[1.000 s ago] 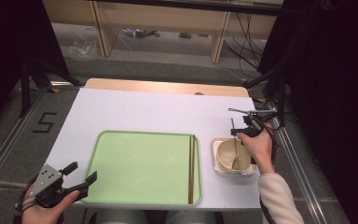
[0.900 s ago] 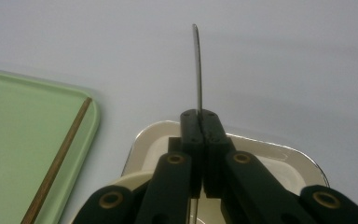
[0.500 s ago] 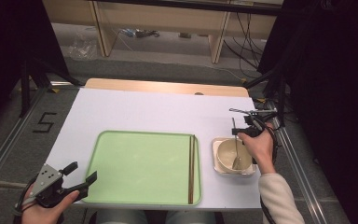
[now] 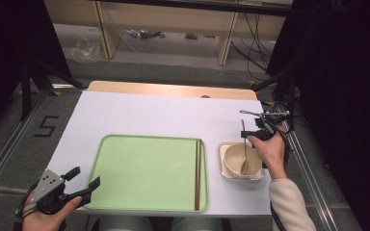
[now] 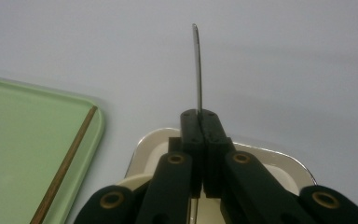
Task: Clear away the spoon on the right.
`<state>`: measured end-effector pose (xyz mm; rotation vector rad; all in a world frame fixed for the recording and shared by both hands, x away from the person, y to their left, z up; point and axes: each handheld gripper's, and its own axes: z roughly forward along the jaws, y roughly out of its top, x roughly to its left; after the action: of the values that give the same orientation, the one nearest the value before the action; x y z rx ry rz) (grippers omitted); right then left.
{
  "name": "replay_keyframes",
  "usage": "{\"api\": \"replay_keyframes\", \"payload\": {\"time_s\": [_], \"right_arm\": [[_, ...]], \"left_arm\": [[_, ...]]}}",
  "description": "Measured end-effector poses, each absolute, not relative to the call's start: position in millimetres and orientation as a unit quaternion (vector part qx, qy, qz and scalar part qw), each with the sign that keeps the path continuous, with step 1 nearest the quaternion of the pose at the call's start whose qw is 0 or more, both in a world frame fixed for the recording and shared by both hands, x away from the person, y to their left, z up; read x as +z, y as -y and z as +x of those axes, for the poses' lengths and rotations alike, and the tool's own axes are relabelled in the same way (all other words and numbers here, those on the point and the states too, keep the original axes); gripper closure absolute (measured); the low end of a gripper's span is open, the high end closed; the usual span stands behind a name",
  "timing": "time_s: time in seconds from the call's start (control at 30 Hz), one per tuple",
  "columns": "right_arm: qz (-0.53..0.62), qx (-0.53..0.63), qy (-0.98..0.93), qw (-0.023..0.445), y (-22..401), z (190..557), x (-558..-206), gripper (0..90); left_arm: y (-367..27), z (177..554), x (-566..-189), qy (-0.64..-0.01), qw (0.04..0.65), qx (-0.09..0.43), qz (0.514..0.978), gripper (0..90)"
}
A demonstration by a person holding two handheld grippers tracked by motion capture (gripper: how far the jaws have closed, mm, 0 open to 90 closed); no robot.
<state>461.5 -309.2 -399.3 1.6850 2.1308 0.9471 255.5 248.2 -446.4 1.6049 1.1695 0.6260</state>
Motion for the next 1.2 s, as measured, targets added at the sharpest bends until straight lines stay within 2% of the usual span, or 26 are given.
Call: {"api": "replay_keyframes", "payload": {"time_s": [0.1,0.2,0.23,0.33,0.37,0.5,0.53,0.7,0.77,0.93,1.1,1.17,1.2], "right_arm": [[0.583,0.323,-0.733,0.138,309,461,-398,90.0],[0.564,0.337,-0.745,0.116,312,462,-397,90.0],[0.575,0.333,-0.736,0.129,310,461,-396,90.0],[0.594,0.335,-0.723,0.112,307,459,-393,90.0],[0.576,0.338,-0.732,0.136,309,460,-395,90.0],[0.576,0.339,-0.731,0.137,309,460,-392,90.0],[0.583,0.326,-0.729,0.151,308,459,-391,90.0],[0.574,0.346,-0.73,0.133,309,460,-388,90.0],[0.573,0.349,-0.728,0.143,309,460,-388,90.0],[0.582,0.356,-0.72,0.126,307,459,-384,90.0],[0.578,0.359,-0.722,0.123,306,459,-381,90.0],[0.573,0.361,-0.723,0.138,306,460,-382,90.0],[0.577,0.361,-0.721,0.127,306,460,-380,90.0]], "left_arm": [[-248,256,-446,-0.485,0.505,0.259,0.665,21.9],[-248,256,-446,-0.485,0.505,0.26,0.665,21.9],[-248,256,-446,-0.485,0.505,0.26,0.665,21.9],[-248,255,-446,-0.485,0.505,0.26,0.665,21.9],[-248,255,-446,-0.485,0.505,0.26,0.665,21.9],[-248,256,-446,-0.485,0.505,0.26,0.665,21.9],[-248,256,-446,-0.485,0.505,0.26,0.665,21.9],[-248,256,-446,-0.485,0.505,0.26,0.665,21.9],[-248,255,-446,-0.485,0.505,0.26,0.665,21.9],[-248,255,-446,-0.485,0.505,0.26,0.665,21.9],[-248,256,-446,-0.485,0.505,0.26,0.665,21.9],[-248,255,-446,-0.485,0.505,0.26,0.665,21.8],[-248,255,-446,-0.485,0.505,0.26,0.665,21.8]]}}
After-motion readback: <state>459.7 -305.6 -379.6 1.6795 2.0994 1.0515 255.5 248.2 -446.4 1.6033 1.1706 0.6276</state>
